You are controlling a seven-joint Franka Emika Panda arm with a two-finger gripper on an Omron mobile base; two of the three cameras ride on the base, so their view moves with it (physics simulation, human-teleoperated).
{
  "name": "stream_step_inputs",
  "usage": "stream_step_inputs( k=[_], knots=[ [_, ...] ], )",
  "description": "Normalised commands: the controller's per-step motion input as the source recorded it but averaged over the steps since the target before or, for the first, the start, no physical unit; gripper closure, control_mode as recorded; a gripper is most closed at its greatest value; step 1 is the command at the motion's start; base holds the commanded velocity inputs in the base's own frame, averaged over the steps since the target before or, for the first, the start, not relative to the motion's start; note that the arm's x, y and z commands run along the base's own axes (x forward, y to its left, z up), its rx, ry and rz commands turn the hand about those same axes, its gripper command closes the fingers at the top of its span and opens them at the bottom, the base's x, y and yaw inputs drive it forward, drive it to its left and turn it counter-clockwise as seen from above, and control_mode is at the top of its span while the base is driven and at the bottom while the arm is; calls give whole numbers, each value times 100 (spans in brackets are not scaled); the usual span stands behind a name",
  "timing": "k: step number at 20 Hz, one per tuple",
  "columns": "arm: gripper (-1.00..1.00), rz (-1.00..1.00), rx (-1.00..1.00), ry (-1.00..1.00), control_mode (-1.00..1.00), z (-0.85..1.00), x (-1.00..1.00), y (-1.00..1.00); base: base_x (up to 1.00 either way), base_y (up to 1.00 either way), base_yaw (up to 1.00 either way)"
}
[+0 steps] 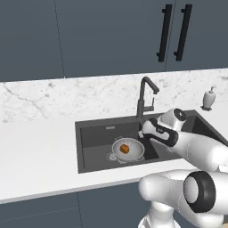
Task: Put the colander in the sink, put the peach in the colander, and turn on the sink faucet and pour water over the colander.
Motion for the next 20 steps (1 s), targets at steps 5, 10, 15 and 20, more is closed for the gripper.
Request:
stream_step_inputs(
  k=[5,10,15,20],
  knots=[
    [-100,0,10,-15,-100,35,0,-20,0,0,0],
    [-100,0,12,-15,-100,45,0,-17,0,0,0],
    [-100,0,13,-19,-100,33,0,-22,0,0,0],
    [-100,0,10,-15,-100,24,6,-2,0,0,0]
  ],
)
